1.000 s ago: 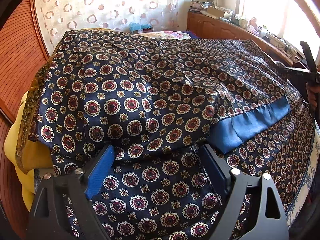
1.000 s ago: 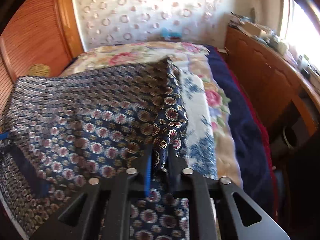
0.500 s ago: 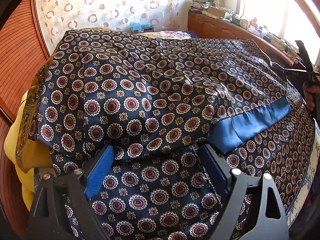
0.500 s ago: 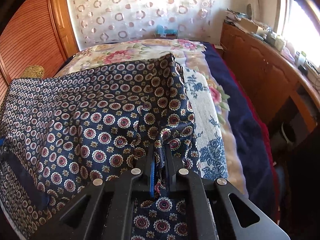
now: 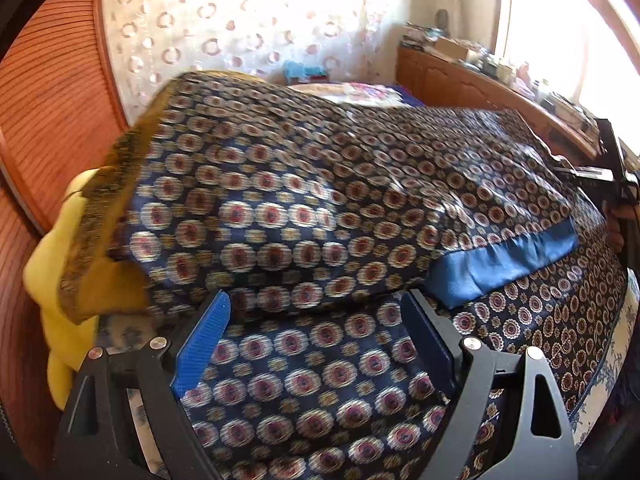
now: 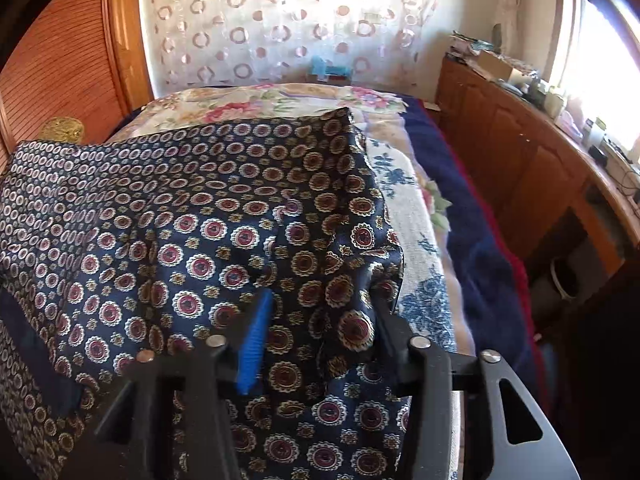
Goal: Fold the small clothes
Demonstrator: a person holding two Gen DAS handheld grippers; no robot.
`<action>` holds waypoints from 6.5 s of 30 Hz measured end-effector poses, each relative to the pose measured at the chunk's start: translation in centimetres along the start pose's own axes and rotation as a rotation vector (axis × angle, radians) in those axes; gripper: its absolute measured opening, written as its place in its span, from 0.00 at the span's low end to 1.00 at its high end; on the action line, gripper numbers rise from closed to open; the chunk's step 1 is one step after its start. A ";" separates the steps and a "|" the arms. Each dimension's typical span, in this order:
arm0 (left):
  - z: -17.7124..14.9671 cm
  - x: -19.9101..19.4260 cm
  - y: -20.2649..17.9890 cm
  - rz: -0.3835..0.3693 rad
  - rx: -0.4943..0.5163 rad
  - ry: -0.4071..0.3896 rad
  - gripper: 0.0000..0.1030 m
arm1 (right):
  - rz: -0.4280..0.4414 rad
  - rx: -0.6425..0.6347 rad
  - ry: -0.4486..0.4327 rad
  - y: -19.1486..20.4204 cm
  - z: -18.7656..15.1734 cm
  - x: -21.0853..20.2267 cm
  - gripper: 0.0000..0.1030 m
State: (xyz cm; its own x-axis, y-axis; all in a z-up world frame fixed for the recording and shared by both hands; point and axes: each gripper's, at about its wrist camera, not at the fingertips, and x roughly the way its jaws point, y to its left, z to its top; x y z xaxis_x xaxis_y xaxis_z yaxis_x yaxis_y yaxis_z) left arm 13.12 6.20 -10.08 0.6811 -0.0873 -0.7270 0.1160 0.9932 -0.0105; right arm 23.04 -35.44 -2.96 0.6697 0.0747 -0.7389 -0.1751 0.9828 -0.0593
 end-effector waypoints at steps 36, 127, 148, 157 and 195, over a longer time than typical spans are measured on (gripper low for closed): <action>3.9 -3.1 4.9 0.040 -0.051 -0.130 0.03 | 0.005 0.003 -0.006 0.0 0.1 0.3 0.49; -6.0 -4.9 7.3 -0.027 -0.277 -0.048 0.58 | 0.107 -0.114 -0.041 13.2 -11.9 -7.8 0.87; -5.1 -2.6 7.1 -0.084 -0.277 0.002 0.24 | 0.122 -0.113 -0.077 12.7 -13.7 -8.2 0.93; -3.9 -5.3 5.3 -0.135 -0.266 -0.091 0.04 | 0.127 -0.107 -0.080 12.8 -13.7 -8.2 0.93; 15.7 -3.6 -24.6 -0.514 0.247 -0.150 0.21 | 0.073 0.109 -0.202 -0.5 -15.6 -15.4 0.91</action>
State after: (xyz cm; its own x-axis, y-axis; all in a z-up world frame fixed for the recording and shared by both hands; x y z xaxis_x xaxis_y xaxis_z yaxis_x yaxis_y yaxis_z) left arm 19.21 -19.16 3.56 0.5853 -0.5807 -0.5658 0.6110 0.7747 -0.1630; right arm 1.55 -39.74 -2.03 0.7909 0.1683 -0.5884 -0.1572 0.9851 0.0704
